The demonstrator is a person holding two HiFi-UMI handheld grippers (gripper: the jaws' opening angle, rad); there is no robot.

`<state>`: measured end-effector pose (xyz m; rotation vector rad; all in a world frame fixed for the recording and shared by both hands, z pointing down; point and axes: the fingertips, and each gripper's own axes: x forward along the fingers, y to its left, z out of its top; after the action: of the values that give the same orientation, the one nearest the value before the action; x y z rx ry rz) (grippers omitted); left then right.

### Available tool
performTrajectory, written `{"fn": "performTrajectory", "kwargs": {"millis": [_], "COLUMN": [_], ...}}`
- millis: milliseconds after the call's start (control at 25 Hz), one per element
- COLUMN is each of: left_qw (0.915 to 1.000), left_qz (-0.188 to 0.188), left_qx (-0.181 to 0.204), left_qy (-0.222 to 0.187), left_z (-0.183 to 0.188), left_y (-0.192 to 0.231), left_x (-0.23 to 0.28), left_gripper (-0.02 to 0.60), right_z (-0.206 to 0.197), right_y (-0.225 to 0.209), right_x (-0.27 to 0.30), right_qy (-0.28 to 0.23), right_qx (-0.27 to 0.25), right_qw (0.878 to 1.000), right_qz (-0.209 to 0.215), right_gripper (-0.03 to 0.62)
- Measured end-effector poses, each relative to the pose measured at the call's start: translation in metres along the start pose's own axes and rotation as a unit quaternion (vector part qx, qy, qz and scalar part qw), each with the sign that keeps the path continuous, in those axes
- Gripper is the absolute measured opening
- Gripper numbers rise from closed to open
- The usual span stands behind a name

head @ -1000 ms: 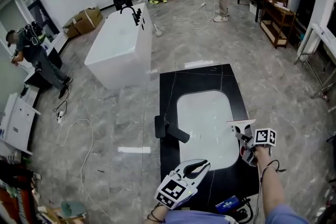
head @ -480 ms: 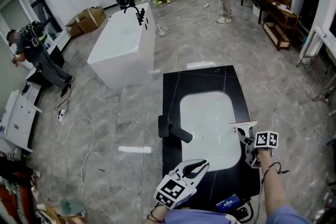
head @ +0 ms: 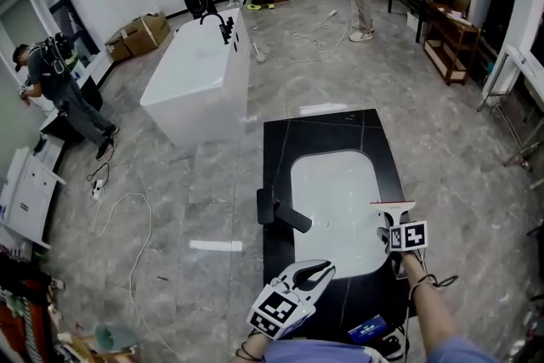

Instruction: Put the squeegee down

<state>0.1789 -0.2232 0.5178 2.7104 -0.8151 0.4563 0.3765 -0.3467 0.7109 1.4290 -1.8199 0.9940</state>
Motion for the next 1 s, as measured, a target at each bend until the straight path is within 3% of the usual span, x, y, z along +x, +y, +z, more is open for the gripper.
{"fn": "performTrajectory", "kwargs": {"millis": [120,200,440,560,760,1000], "left_qw": [1.0,1.0,0.9999,0.9999,0.9999,0.9995], "left_qz": [0.001,0.003,0.01,0.009,0.0,-0.019], "left_qx": [0.002,0.001,-0.002,-0.001,0.0,0.006], "left_qy": [0.0,-0.002,-0.01,-0.013,-0.016,-0.024], "left_z": [-0.001,-0.001,0.0,0.0,-0.003,-0.004], "left_y": [0.0,0.001,0.013,0.015,0.014,0.014], "left_x": [-0.004,-0.009,-0.019,-0.023,-0.032,-0.05], "left_gripper": [0.048,0.048,0.048,0.048,0.048,0.048], "right_z": [0.004,0.004,-0.005,0.001,0.008,0.018], "right_y": [-0.008,-0.012,-0.024,-0.028,0.005,0.085], "right_x": [-0.004,-0.008,-0.025,-0.047,-0.094,-0.156], "right_qy": [-0.019,-0.033,-0.034,-0.081,-0.156,-0.223], "right_qx": [-0.047,-0.052,-0.008,0.031,0.053,0.048], "right_qw": [0.996,0.993,0.994,0.99,0.985,0.973], "right_qz": [-0.077,-0.099,-0.101,-0.107,-0.055,0.02], "right_gripper": [0.331,0.337,0.336,0.336,0.334,0.334]}}
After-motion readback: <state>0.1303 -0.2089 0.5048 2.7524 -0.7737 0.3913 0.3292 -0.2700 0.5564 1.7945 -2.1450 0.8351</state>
